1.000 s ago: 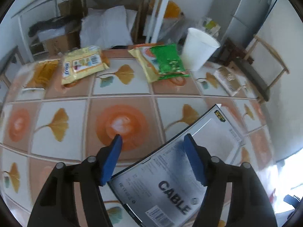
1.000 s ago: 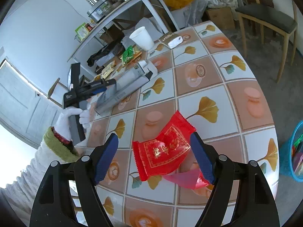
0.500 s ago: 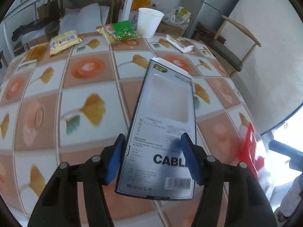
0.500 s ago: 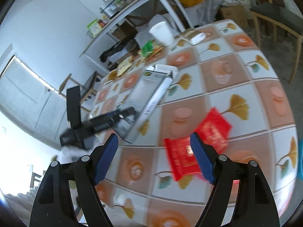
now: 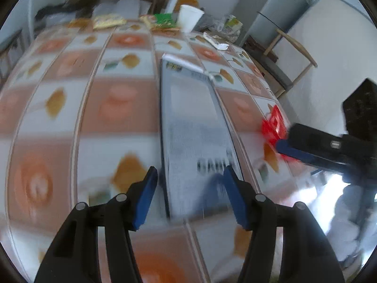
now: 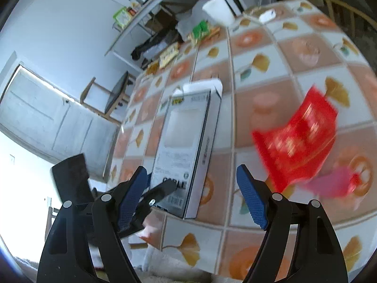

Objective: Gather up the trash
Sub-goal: 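Grasp the white CABLE box with the left tool and lift it, then grasp the CABLE box with the right tool while the left tool releases it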

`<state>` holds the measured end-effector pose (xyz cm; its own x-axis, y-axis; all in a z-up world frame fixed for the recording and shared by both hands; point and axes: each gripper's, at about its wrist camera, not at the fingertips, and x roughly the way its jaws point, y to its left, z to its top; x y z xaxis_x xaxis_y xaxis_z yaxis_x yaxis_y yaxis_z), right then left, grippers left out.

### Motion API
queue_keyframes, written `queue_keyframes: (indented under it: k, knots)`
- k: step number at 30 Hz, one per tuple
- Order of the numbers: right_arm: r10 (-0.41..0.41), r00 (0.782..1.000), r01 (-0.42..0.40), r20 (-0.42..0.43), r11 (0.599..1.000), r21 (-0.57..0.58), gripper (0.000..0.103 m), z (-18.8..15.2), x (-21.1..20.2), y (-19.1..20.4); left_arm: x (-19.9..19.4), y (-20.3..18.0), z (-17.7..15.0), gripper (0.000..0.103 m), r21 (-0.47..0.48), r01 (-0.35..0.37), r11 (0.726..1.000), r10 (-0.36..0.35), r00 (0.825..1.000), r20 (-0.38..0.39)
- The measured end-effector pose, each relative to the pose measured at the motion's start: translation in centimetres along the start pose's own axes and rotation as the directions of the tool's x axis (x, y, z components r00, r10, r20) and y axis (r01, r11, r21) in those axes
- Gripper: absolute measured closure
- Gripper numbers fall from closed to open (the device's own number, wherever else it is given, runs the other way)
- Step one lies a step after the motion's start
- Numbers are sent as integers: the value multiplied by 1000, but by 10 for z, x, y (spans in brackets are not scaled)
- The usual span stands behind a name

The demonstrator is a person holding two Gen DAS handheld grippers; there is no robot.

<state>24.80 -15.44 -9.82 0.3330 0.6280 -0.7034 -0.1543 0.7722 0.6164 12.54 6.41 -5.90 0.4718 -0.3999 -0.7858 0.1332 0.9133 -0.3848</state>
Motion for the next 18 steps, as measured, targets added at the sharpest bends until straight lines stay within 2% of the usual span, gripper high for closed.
queue_keyframes:
  k: [3,6,8,12,16,18]
  knots:
    - [1,1000,-1,-22,1000,8,28,-10,8,4,-15,11,-12,47,-52,-22,998,23,1000,12]
    - [-5,1000,5,-26,1000,4,28,-11,12,8,-35,19,-10,47,-72,-22,997,27,997,69]
    - [-9,1000,9,-20,1000,6,28,-9,13,11,-46,17,-2,47,-51,-31,998,37,992,123]
    - [-2,1000,3,-19,999,39,28,3,21,13,-40,10,15,48,2,-72,997,71,987,147]
    - [-5,999,8,-32,995,97,28,11,29,4,-15,1,23,63,59,-126,990,118,986,120]
    - [6,999,-2,-34,992,125,28,13,30,0,-6,0,22,70,71,-117,991,111,990,87]
